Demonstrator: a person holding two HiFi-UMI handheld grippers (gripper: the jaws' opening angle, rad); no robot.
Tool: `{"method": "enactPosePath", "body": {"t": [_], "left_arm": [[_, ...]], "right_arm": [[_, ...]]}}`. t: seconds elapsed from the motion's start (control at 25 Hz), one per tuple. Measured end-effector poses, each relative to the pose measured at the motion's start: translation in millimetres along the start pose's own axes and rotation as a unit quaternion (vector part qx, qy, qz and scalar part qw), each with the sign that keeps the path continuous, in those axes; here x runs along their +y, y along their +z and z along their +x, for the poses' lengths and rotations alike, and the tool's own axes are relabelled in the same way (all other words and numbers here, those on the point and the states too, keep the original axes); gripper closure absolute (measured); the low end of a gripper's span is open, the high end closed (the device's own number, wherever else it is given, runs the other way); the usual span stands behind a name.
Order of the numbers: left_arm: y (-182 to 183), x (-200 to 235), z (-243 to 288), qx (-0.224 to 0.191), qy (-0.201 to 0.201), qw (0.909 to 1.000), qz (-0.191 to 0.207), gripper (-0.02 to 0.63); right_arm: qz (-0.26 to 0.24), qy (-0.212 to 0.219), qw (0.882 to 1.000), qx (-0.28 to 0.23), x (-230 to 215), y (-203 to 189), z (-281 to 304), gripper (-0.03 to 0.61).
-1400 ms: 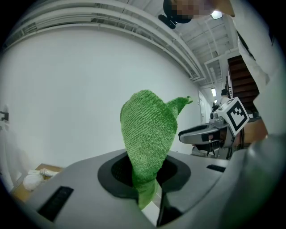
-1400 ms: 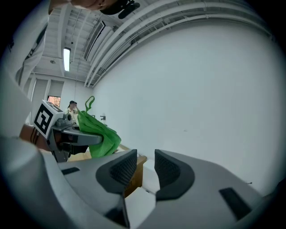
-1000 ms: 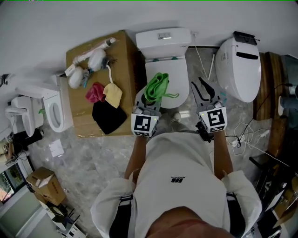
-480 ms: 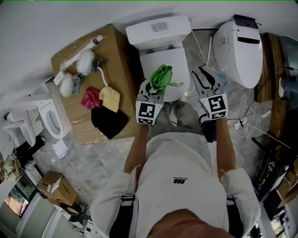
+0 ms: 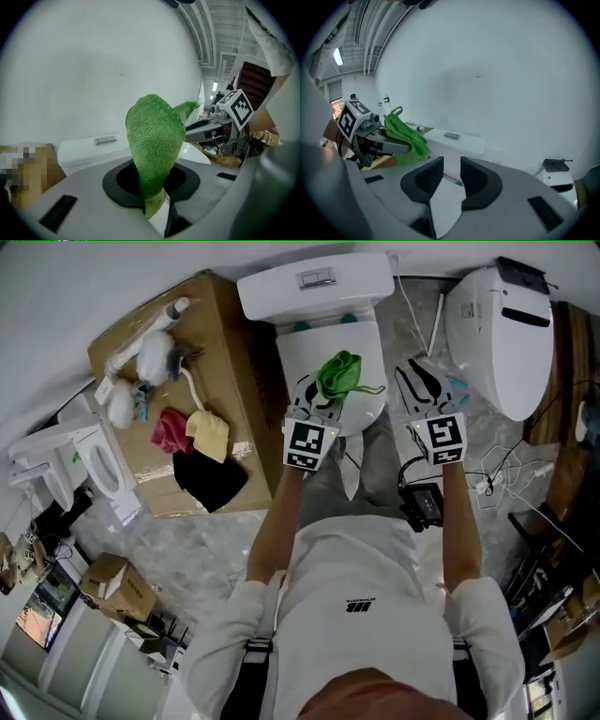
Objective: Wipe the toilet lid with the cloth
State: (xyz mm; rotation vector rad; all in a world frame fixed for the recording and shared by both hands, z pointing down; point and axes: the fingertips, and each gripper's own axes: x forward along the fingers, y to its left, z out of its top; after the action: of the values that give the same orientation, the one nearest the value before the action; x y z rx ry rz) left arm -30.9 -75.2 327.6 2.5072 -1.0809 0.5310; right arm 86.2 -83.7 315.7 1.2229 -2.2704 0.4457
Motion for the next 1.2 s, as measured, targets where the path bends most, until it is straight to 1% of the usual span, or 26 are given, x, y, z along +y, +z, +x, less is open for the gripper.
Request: {"method": "enactPosePath", "body": {"t": [0.24, 0.36, 0.56, 0.68, 0.84, 1.2], "left_arm": [[-30, -2, 69, 0.035, 0.019, 0.999, -0.023, 0.52], [-50, -3, 104, 0.051, 0.024, 0.9979, -0.032, 0.52], [-85, -6, 150, 0.076, 0.029, 0.9958, -0.042, 0.52], [-102, -5, 170, 0.085, 0.033, 0.9947, -0.048, 0.52], [-123, 0, 191, 0.095, 0.042, 0.9931, -0.056, 0.52], [-161, 7, 236, 0.107, 0.037, 0.9923, -0.051, 0.52]], "right_arm": [[0.006, 0.039, 0.999, 0.023, -36, -42, 39, 0.463], [0.009, 0.058, 0.997, 0.044, -50, -69, 58, 0.463], [0.017, 0.077, 0.996, 0.049, -70, -101, 92, 0.463], [0.014, 0.081, 0.995, 0.056, -82, -121, 110, 0.463], [0.021, 0.09, 0.994, 0.055, -92, -135, 131, 0.463], [0.013, 0.113, 0.992, 0.061, -93, -174, 163, 0.463]]}}
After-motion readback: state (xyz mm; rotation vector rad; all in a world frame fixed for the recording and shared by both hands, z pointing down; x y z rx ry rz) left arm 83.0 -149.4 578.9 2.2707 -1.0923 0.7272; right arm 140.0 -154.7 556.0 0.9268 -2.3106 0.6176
